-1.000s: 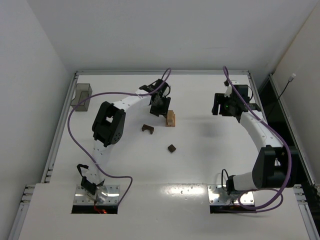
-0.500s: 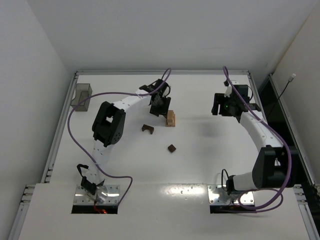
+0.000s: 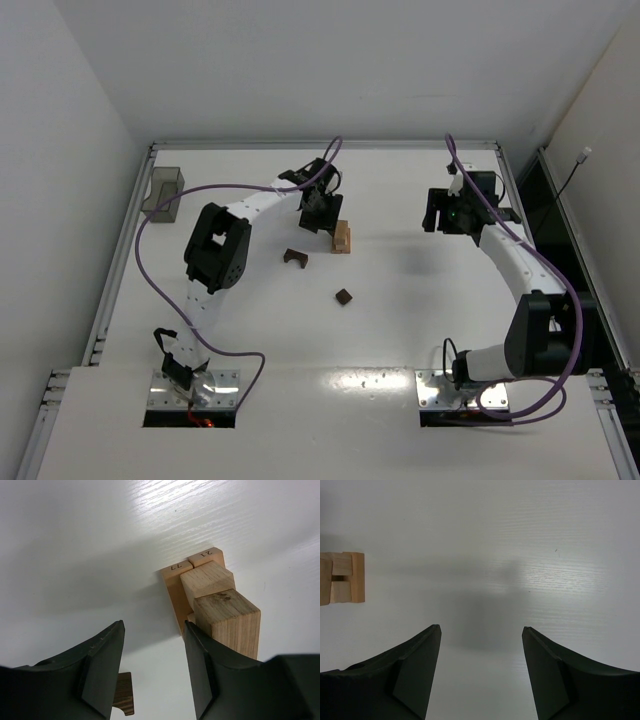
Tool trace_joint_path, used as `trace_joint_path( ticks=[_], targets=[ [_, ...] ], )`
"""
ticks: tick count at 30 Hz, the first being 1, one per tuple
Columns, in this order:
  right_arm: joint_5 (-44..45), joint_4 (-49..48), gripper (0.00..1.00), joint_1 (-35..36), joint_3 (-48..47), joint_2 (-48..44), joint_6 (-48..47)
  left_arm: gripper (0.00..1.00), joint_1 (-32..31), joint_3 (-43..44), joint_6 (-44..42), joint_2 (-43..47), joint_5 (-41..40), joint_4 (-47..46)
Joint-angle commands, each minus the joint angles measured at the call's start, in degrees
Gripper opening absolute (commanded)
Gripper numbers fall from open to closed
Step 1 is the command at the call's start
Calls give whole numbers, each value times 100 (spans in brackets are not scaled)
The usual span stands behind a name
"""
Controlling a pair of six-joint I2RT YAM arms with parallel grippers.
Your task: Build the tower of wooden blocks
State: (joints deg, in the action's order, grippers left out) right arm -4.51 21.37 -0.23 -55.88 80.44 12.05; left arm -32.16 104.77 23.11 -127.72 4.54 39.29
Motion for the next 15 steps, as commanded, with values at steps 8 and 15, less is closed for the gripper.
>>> trace_joint_path(
  ticks=[8,15],
  targets=[
    [-50,-264,63,-12,-2,-2,34,10,17,-281,131,510,-366,-106],
    [-50,-264,63,-12,51,-55,34,0,-36,-633,132,801,-366,-158]
  ],
)
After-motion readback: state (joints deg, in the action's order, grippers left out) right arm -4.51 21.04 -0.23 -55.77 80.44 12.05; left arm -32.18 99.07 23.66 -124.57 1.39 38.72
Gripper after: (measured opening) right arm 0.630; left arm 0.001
